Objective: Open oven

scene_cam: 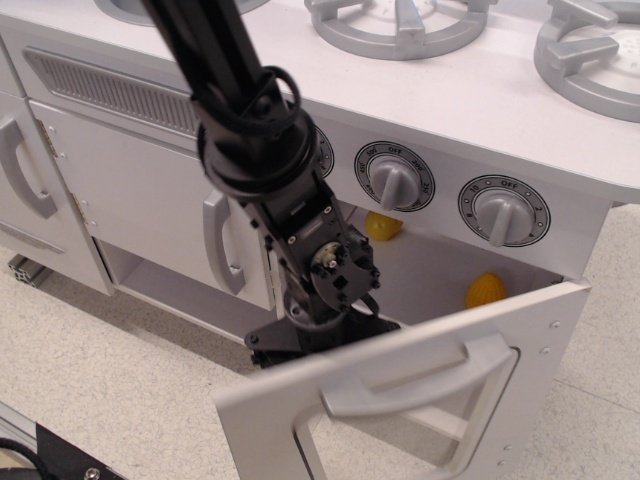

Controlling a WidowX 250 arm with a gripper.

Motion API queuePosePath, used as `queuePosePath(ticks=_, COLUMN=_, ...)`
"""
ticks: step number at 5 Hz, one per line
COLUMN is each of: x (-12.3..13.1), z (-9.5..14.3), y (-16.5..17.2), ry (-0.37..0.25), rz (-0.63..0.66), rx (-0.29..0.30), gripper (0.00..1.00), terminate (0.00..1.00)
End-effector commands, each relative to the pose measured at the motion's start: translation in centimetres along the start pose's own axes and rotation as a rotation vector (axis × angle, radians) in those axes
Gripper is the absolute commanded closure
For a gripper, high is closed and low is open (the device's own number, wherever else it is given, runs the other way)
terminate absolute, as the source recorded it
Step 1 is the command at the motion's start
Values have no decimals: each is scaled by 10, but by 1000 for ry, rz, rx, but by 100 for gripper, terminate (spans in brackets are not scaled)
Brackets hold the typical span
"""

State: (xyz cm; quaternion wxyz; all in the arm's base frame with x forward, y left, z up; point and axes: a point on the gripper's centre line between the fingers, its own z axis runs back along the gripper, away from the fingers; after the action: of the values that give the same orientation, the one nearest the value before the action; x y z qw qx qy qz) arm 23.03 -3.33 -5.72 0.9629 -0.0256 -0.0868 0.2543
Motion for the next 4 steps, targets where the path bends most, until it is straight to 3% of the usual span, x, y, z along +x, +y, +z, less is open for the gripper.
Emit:
queuePosePath(ticks=1, x=-29, z=18, y=-38, ry=62, rz=-313, rx=-103, gripper=0, terminate=0)
queuePosePath(ticks=3, x=-74, z=13, y=-84, ry=106, rz=-480, rx=-161, gripper=0, terminate=0)
queuePosePath(ticks=4, x=-77, z=12, y=-81, ry=110, rz=-505, rx=-150, gripper=0, terminate=0)
